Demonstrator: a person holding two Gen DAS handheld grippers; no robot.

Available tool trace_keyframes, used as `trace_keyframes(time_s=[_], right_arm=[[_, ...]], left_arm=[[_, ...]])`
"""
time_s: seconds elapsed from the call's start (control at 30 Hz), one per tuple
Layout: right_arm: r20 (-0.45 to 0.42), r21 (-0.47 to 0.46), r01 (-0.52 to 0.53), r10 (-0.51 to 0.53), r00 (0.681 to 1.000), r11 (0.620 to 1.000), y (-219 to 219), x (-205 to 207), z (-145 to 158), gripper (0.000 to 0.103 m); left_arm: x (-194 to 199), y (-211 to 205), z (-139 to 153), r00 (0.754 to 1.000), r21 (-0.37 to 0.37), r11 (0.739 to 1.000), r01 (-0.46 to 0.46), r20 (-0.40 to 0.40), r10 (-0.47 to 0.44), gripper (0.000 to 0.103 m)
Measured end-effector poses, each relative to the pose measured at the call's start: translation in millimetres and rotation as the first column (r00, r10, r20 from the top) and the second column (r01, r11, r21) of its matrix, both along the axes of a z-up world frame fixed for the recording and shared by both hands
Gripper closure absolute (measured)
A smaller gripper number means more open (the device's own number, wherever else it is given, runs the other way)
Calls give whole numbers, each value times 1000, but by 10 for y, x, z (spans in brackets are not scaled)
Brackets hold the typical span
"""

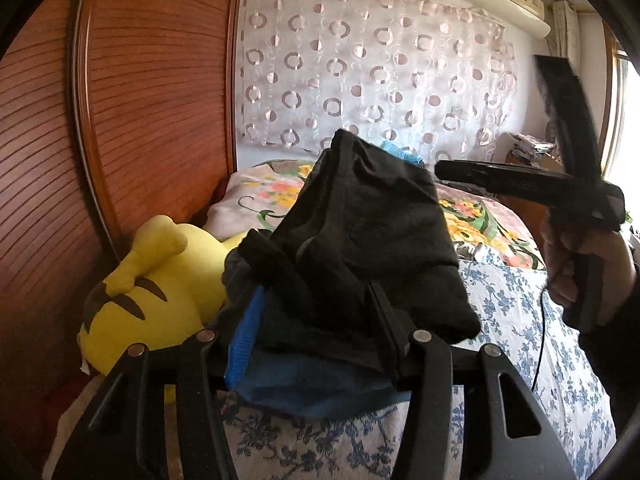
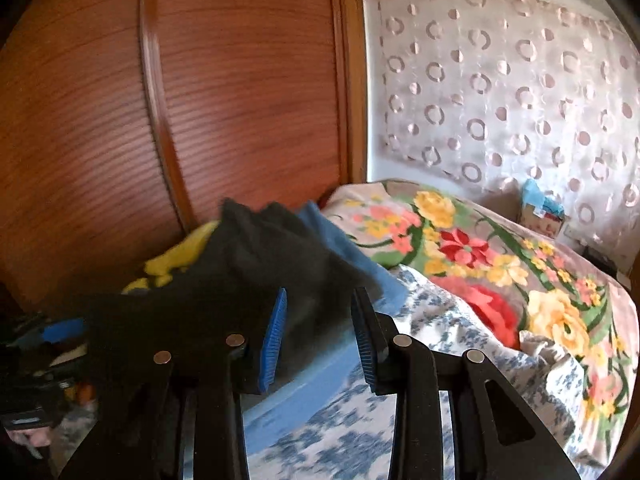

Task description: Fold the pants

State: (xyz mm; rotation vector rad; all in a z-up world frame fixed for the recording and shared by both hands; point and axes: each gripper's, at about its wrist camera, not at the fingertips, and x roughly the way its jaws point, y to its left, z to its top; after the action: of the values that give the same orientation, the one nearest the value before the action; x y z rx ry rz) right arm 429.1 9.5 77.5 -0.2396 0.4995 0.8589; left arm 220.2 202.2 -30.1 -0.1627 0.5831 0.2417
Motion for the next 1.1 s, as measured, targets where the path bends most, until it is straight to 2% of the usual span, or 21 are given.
trace_keyframes(time_s=[0.2, 0.3, 0.37, 0.47, 0.6, 0.7, 0.83, 0.93, 1.1], right_arm=[[11, 10, -6, 5, 1000, 1000, -82, -418, 58, 68], [1, 14, 2, -2, 1000, 1000, -112, -531, 37, 68], [-4, 12, 7, -7, 1000, 1000, -111, -562, 16, 68], [-8, 11, 8, -8, 1000, 1000, -111, -618, 0, 68], [-11, 12, -13, 13, 1000, 1000, -80, -665, -33, 68], [-8, 6, -10, 10, 1000, 1000, -54, -661, -74, 49], [-8, 17, -1, 1, 1000, 1000, -90, -695, -86, 37], [-7, 31, 10, -10, 1000, 999, -157, -765, -56, 32], [12, 28, 51, -52, 999, 998, -280, -995, -21, 31]], left_arm=[[-173, -37, 97, 1000, 6, 1000, 15, 11, -15, 50], [-237, -41, 114, 1000, 5, 1000, 26, 9, -26, 45], [-274, -39, 120, 999, 6, 999, 32, 11, -32, 27], [-309, -26, 107, 999, -9, 998, 54, 5, -54, 15], [-335, -3, 112, 1000, 0, 1000, 28, -2, -28, 15], [-355, 13, 131, 1000, -2, 1000, 26, 4, -26, 15], [-409, 2, 171, 999, 0, 999, 34, 20, -34, 15], [-475, -31, 209, 999, 7, 999, 38, 38, -38, 15], [-623, -109, 295, 996, 28, 999, 39, 74, -41, 15]])
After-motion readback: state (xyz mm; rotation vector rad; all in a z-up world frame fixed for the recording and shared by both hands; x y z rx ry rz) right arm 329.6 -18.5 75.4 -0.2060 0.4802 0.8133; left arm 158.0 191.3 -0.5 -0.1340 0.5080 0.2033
